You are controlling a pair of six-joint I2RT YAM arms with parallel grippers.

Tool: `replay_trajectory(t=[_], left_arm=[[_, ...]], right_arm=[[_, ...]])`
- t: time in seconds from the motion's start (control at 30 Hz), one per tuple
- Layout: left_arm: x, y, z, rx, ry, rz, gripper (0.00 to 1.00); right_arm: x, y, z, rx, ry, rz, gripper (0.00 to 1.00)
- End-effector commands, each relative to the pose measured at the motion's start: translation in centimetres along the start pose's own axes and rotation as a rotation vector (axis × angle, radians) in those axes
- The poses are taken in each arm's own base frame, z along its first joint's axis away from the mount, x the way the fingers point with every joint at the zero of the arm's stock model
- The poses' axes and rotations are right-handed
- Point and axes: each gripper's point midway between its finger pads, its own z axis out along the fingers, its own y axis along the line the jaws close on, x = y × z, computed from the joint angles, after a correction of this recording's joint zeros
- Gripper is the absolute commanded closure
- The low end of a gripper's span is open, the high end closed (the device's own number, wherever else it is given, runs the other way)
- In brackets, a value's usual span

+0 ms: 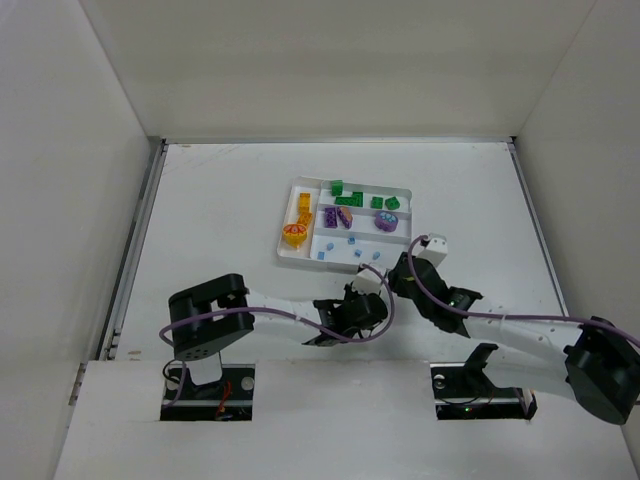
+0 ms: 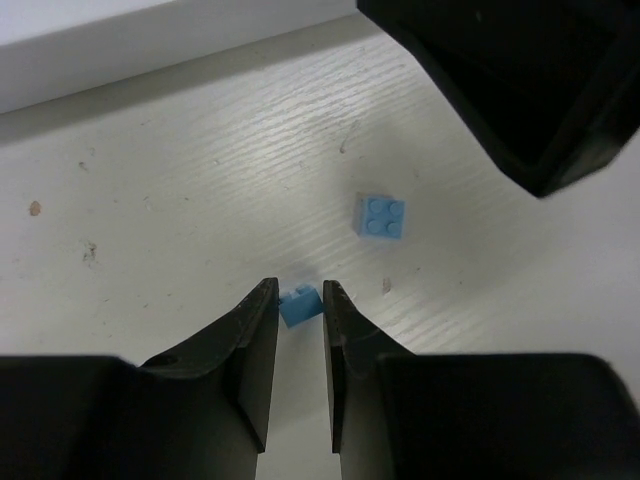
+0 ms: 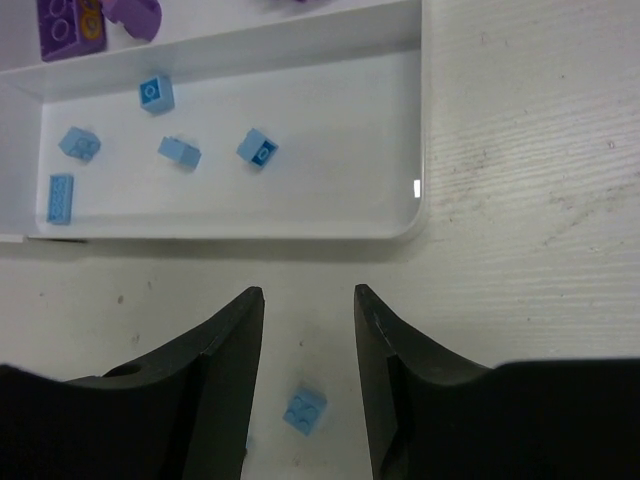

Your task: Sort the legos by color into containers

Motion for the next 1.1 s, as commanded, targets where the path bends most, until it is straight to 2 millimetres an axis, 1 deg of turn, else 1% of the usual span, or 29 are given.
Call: replay_trajectory(t=[0.0, 0.07, 0.17, 0.3, 0.47, 0.57, 0.7, 0.77, 0.93, 1.0, 1.07], left_arm=[[-2.4, 1.3, -1.1, -0.022, -0.053, -0.036, 0.85], [-3.1, 2.0, -1.4, -0.027, -0.068, -0.055, 0.85], [-4.7, 3.3, -1.9, -0.034, -0.102, -0.099, 0.85], [-7.0, 5.4, -2.3, -0.054, -0.152, -0.157, 0.85], [-10.6, 7.9, -2.9, -0.074, -0.239, -0.223, 0.85], [-12.8, 9.1, -2.8, -0.081, -0.284, -0.242, 0.85], [-15.3, 10.2, -2.0, -0.090, -0.326, -0.252, 0.85], [-16.1, 10.9, -0.9, -0.103, -0.333, -0.250, 0.84], [-16.5, 12.0, 1.6, -0.132, -0.312, -0.242, 0.84], [-16.5, 12.5, 2.6, -0.150, -0.304, -0.233, 0.81], [-16.5, 12.8, 3.3, -0.163, -0.298, -0.230, 0.77]], right_arm=[[2.2, -0.1, -0.7, 0.008, 0.080, -0.021, 0.51], [3.0, -0.3, -1.2, 0.019, 0.103, -0.037, 0.50], [3.4, 0.0, -2.0, 0.015, 0.125, -0.045, 0.48], [4.1, 0.0, -2.2, 0.031, 0.158, -0.063, 0.50], [6.0, 1.3, -2.4, 0.011, 0.209, -0.105, 0.52], [6.5, 2.3, -2.5, -0.012, 0.217, -0.121, 0.52], [6.7, 2.8, -2.2, -0.016, 0.218, -0.120, 0.52], [6.9, 2.8, -2.1, -0.011, 0.222, -0.124, 0.52], [7.5, 2.4, -1.7, 0.009, 0.234, -0.141, 0.58], [7.4, 2.5, -1.6, 0.012, 0.232, -0.143, 0.61], [7.5, 2.4, -1.4, 0.021, 0.231, -0.148, 0.66]])
